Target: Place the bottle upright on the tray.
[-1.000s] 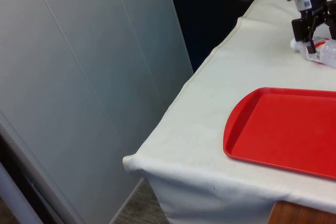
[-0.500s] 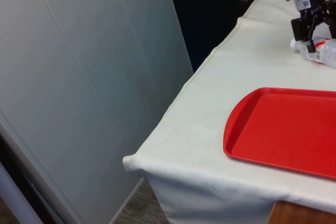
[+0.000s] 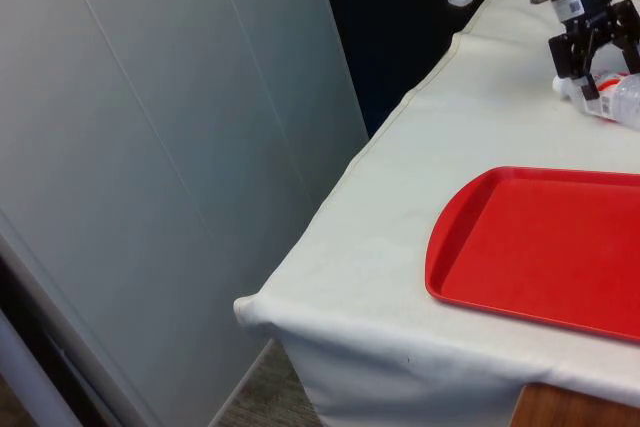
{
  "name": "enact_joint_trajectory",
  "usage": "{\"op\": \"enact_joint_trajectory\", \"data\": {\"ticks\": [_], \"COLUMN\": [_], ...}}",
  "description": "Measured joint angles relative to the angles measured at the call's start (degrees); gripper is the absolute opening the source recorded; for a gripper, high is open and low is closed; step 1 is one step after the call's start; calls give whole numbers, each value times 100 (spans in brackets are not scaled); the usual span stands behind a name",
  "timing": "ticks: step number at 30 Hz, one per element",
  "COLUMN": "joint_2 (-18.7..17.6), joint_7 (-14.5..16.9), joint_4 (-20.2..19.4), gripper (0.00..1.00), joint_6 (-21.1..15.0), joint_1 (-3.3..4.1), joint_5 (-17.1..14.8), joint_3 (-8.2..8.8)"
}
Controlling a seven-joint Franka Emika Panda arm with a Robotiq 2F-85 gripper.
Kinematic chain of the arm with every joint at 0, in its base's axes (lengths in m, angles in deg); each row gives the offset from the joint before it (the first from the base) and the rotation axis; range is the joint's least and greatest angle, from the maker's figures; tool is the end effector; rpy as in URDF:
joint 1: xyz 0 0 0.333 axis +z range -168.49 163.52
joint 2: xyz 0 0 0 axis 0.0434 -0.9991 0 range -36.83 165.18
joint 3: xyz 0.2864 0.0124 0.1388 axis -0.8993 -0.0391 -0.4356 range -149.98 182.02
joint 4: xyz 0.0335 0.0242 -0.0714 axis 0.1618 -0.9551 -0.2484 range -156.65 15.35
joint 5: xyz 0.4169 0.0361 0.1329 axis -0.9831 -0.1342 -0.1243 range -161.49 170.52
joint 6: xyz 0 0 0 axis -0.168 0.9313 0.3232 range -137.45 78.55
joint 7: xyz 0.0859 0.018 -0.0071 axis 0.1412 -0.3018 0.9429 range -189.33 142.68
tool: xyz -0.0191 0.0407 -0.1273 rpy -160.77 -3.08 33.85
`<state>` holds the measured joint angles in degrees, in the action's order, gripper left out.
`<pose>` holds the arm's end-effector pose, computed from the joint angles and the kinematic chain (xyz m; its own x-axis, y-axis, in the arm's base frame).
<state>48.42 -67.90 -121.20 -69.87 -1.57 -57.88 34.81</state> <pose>0.4555 -0.1625 0.1158 -0.4122 -0.8112 -0.4148 -0.8802 0.4721 -0.0485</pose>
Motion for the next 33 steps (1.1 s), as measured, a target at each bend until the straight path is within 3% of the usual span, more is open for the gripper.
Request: {"op": "enact_joint_trajectory", "data": {"ticks": [19,33], "joint_2": [-149,-166], "joint_7": [1163,1180], "joint_4": [46,52], "gripper": [100,100], "joint_6": [739,779], "joint_1": [-63,-57], "joint_5": [-837,-837], "joint_3": [390,407]}}
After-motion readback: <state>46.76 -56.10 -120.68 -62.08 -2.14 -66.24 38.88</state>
